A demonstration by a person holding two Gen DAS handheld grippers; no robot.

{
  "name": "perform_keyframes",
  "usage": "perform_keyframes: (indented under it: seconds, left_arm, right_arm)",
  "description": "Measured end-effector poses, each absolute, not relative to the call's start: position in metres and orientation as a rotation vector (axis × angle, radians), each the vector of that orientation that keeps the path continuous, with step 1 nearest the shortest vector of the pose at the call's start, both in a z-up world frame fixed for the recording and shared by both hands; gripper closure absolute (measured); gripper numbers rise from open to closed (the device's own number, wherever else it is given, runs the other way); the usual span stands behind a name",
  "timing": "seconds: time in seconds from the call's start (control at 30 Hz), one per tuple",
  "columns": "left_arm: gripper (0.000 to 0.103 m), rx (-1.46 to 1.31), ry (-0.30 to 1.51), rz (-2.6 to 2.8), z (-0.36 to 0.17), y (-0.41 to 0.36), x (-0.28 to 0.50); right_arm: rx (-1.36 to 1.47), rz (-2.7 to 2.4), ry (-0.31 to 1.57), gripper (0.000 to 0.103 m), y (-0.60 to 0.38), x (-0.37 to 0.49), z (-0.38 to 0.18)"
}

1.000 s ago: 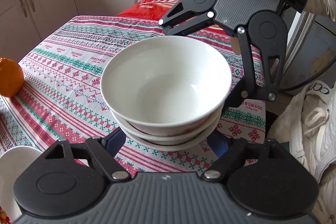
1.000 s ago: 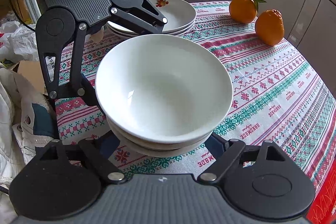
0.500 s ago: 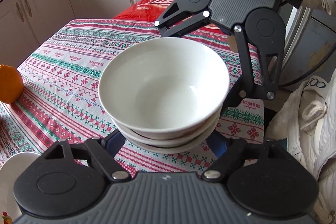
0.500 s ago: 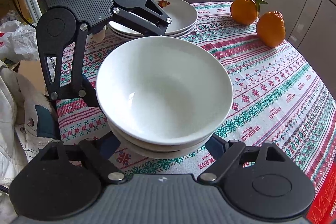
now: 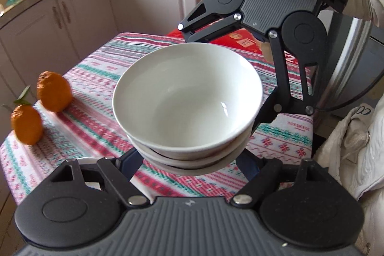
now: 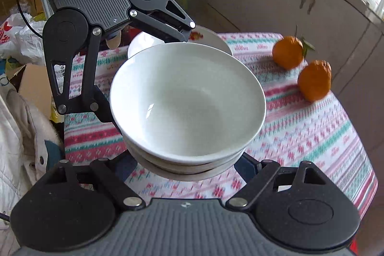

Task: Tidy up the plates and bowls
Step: 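Lift and carry the bowl stack with both tools over the plate stack, then lower the bowl stack onto the plates and open both tools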

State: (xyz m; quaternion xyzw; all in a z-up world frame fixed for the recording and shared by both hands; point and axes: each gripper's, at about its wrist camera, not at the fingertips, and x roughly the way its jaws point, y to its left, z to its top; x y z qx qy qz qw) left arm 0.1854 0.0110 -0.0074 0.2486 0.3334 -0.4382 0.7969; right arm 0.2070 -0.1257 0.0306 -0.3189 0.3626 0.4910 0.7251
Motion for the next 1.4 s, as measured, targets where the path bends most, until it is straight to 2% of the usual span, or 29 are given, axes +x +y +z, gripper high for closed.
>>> perform_keyframes:
  seconds: [0.23, 0.5, 1.03, 1.17, 1.3, 1.4]
  left_arm:
    - [0.02, 0.523, 0.716, -0.798, 0.0, 0.059, 0.195]
    - [0.02, 0.51, 0.79, -0.691, -0.009, 0.101, 0.207]
    - [0.018, 0.429, 0.823, -0.671, -0.023, 0.124, 0.219]
    - [0.017, 0.439, 0.799, -0.652, -0.025, 0.123, 0.215]
    - [0.01, 0.461, 0.747, -0.617, -0.022, 0.119, 0.203]
    - [0.01, 0.458, 0.715, -0.577, -0.019, 0.119, 0.19]
  right_arm:
    - [-0.758, 1.173, 0.731, 0.013, -0.068, 0.24, 0.03]
    - [-0.748, 1.276, 0.746, 0.013, -0.014, 0.269, 0.007]
    - [-0.737, 1.281, 0.774, 0.013, 0.003, 0.279, -0.008]
    - [-0.729, 1.263, 0.775, 0.012, 0.003, 0.277, -0.008]
    - [-0.723, 1.241, 0.766, 0.005, 0.0, 0.268, -0.005]
    - [-0.72, 1.206, 0.748, 0.002, -0.01, 0.256, 0.001]
